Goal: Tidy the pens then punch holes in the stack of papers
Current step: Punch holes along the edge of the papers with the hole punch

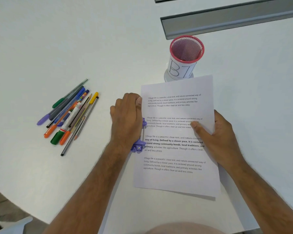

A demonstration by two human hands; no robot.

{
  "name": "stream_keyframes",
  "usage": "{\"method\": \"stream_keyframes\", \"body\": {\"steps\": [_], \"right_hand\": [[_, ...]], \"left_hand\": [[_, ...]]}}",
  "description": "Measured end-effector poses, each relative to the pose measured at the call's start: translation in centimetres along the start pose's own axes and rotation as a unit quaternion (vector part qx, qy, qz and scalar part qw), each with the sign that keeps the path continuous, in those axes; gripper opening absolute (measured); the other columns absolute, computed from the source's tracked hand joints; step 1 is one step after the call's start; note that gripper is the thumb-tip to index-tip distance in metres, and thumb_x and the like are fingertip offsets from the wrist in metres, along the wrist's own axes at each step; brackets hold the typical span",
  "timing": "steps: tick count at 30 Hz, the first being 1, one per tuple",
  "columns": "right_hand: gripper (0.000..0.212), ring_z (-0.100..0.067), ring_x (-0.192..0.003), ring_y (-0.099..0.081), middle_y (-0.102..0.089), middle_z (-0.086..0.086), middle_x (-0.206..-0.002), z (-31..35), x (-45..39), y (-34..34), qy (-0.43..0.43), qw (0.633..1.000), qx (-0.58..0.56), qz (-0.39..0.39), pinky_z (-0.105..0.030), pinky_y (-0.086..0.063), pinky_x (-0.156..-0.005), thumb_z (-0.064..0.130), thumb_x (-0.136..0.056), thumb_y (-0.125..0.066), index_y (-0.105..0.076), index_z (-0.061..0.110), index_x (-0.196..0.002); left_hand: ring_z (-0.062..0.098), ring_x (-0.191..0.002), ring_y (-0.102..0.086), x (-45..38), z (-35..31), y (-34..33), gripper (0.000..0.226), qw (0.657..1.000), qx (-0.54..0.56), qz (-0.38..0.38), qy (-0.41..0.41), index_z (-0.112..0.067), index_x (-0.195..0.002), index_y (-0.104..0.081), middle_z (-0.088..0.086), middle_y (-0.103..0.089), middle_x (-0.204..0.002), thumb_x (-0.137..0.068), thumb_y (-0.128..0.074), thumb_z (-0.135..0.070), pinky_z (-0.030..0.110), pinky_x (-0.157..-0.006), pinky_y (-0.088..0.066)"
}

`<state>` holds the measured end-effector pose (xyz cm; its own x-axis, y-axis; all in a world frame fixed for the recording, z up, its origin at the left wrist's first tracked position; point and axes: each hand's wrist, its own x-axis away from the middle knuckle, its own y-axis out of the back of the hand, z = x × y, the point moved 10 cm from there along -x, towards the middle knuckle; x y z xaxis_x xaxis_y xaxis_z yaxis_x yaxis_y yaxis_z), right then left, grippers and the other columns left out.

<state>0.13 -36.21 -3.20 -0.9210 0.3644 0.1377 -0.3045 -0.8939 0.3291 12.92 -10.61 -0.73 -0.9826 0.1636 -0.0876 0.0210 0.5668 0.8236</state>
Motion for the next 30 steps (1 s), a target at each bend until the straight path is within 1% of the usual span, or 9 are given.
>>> {"method": "stream_keyframes", "body": {"steps": [4, 7, 9, 11, 14, 17, 19, 26, 30], "right_hand": [[0.021, 0.007, -0.093, -0.074, -0.076, 0.029, -0.108, -0.1, 0.0, 0.1, -0.001, 1.000, -0.002, -0.004, -0.007, -0.054, -0.070, 0.027, -0.098, -0.073, -0.067, 0.037, -0.115], [0.023, 0.008, -0.091, -0.074, -0.077, 0.030, -0.106, 0.2, 0.1, 0.0, 0.001, 1.000, -0.013, -0.003, -0.005, -0.053, -0.068, 0.025, -0.098, -0.074, -0.067, 0.042, -0.111], [0.023, 0.007, -0.091, -0.075, -0.077, 0.030, -0.106, 0.3, 0.2, 0.0, 0.000, 1.000, -0.017, -0.002, -0.005, -0.053, -0.067, 0.025, -0.098, -0.074, -0.067, 0.043, -0.111], [0.023, 0.006, -0.092, -0.075, -0.077, 0.028, -0.107, 0.4, 0.2, -0.1, 0.002, 1.000, -0.023, 0.002, -0.007, -0.054, -0.068, 0.024, -0.099, -0.073, -0.067, 0.041, -0.113], [0.022, 0.005, -0.093, -0.076, -0.078, 0.025, -0.108, 0.3, 0.2, -0.1, 0.000, 1.000, -0.027, 0.004, -0.008, -0.055, -0.070, 0.023, -0.099, -0.073, -0.068, 0.037, -0.116], [0.022, 0.004, -0.093, -0.076, -0.078, 0.026, -0.108, 0.2, 0.2, -0.1, 0.000, 1.000, -0.026, 0.006, -0.008, -0.055, -0.070, 0.023, -0.099, -0.073, -0.068, 0.034, -0.116], [0.022, 0.004, -0.094, -0.076, -0.078, 0.026, -0.109, 0.2, 0.2, -0.1, 0.001, 1.000, -0.024, 0.008, -0.009, -0.055, -0.071, 0.024, -0.099, -0.073, -0.068, 0.032, -0.119], [0.021, 0.001, -0.094, -0.076, -0.079, 0.021, -0.108, 0.2, 0.1, -0.1, 0.004, 1.000, -0.018, 0.009, -0.013, -0.058, -0.074, 0.023, -0.098, -0.073, -0.068, 0.028, -0.118], [0.021, -0.002, -0.095, -0.077, -0.079, 0.019, -0.108, 0.1, 0.1, -0.1, 0.003, 1.000, -0.014, 0.011, -0.020, -0.059, -0.078, 0.023, -0.098, -0.073, -0.068, 0.026, -0.119]], "left_hand": [[0.023, -0.088, -0.046, 0.0, 0.3, 0.1, 0.032, 1.000, 0.013, -0.008, 0.007, -0.015, -0.106, -0.060, -0.001, -0.062, -0.099, -0.114, -0.030, -0.025, 0.037, -0.085, -0.031], [0.024, -0.090, -0.049, 0.0, 0.4, 0.0, 0.027, 1.000, 0.022, -0.007, 0.012, -0.015, -0.107, -0.061, -0.002, -0.063, -0.101, -0.114, -0.035, -0.019, 0.037, -0.086, -0.030], [0.024, -0.091, -0.050, 0.0, 0.4, 0.0, 0.027, 1.000, 0.026, -0.007, 0.013, -0.015, -0.107, -0.062, -0.002, -0.064, -0.102, -0.114, -0.036, -0.019, 0.037, -0.087, -0.031], [0.025, -0.091, -0.051, 0.0, 0.4, 0.0, 0.030, 0.999, 0.031, -0.007, 0.009, -0.015, -0.107, -0.062, -0.002, -0.064, -0.102, -0.113, -0.033, -0.023, 0.039, -0.087, -0.033], [0.021, -0.090, -0.049, 0.1, 0.3, 0.0, 0.037, 0.999, 0.041, -0.008, 0.002, -0.018, -0.104, -0.060, -0.005, -0.062, -0.100, -0.111, -0.028, -0.036, 0.039, -0.087, -0.033], [0.013, -0.088, -0.047, 0.0, 0.5, 0.1, 0.038, 0.997, 0.073, -0.012, 0.006, -0.024, -0.098, -0.056, -0.015, -0.057, -0.093, -0.109, -0.030, -0.050, 0.034, -0.087, -0.028], [0.010, -0.089, -0.048, -0.1, 0.7, 0.0, 0.039, 0.996, 0.089, -0.012, 0.014, -0.027, -0.097, -0.055, -0.018, -0.056, -0.089, -0.107, -0.031, -0.057, 0.032, -0.088, -0.024], [0.013, -0.097, -0.050, -0.5, 1.3, -0.4, 0.041, 0.991, 0.114, 0.016, 0.061, -0.030, -0.094, -0.055, -0.020, -0.059, -0.090, -0.104, -0.035, -0.064, 0.034, -0.091, -0.022], [0.018, -0.098, -0.052, -0.6, 1.1, -0.3, 0.037, 0.992, 0.105, 0.032, 0.070, -0.030, -0.091, -0.053, -0.019, -0.057, -0.088, -0.106, -0.039, -0.061, 0.036, -0.090, -0.023]]}}
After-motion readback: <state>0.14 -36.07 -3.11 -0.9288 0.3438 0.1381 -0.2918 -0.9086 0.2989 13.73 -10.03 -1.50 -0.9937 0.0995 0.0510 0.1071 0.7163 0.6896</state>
